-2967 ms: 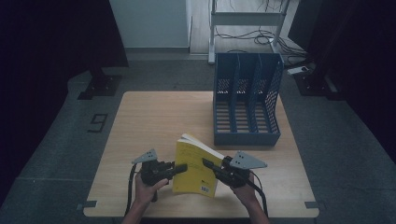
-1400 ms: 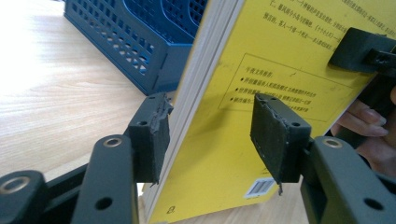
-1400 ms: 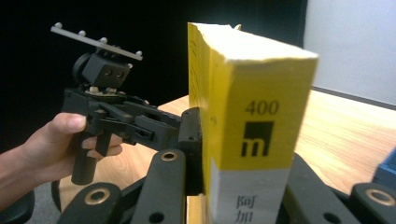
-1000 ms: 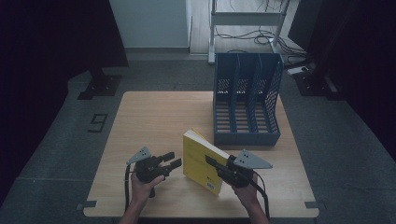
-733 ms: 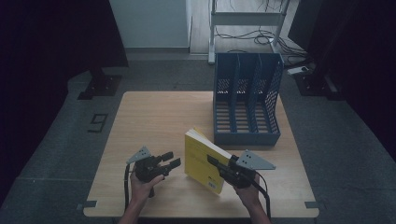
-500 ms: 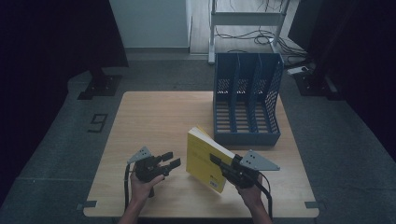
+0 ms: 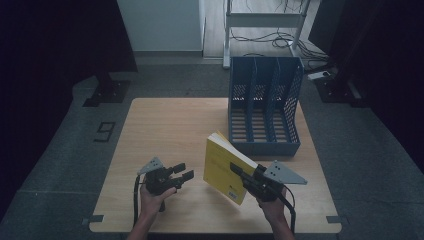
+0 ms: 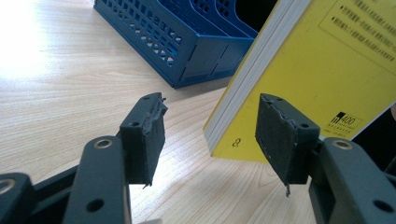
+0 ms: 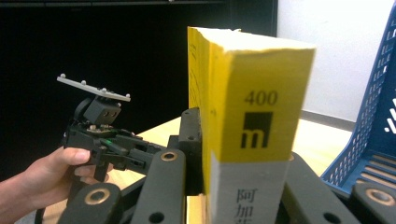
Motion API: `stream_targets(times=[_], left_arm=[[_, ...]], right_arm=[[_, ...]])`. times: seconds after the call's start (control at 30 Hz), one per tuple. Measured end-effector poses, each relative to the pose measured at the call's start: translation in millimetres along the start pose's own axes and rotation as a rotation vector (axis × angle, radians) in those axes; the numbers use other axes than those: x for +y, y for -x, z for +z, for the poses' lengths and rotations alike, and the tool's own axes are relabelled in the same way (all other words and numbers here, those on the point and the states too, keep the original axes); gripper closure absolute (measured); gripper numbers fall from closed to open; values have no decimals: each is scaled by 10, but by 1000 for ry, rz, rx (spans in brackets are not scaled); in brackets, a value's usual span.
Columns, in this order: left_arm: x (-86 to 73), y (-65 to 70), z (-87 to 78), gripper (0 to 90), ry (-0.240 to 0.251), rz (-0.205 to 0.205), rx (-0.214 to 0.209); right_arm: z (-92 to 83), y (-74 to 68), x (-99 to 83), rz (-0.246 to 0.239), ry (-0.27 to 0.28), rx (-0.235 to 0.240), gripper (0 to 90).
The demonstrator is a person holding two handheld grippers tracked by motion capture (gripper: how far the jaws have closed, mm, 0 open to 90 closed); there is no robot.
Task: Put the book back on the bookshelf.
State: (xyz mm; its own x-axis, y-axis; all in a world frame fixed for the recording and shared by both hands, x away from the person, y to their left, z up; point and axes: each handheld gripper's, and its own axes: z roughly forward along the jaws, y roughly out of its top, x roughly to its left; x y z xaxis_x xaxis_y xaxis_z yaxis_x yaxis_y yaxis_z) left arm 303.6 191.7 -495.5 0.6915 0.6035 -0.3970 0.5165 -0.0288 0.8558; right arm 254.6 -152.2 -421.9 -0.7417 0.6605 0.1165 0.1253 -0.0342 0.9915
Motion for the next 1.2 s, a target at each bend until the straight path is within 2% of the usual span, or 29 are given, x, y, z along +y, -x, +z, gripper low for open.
stream_targets(times=[0.23,1.2], left_arm=[[-2,-18,-2,416,-4,-17,-3],[-22,-30,32,407,-32,-22,4]], right_arm=[[-58,14,33,2,27,-25,745],[-260,50,156,2,91,-61,745]])
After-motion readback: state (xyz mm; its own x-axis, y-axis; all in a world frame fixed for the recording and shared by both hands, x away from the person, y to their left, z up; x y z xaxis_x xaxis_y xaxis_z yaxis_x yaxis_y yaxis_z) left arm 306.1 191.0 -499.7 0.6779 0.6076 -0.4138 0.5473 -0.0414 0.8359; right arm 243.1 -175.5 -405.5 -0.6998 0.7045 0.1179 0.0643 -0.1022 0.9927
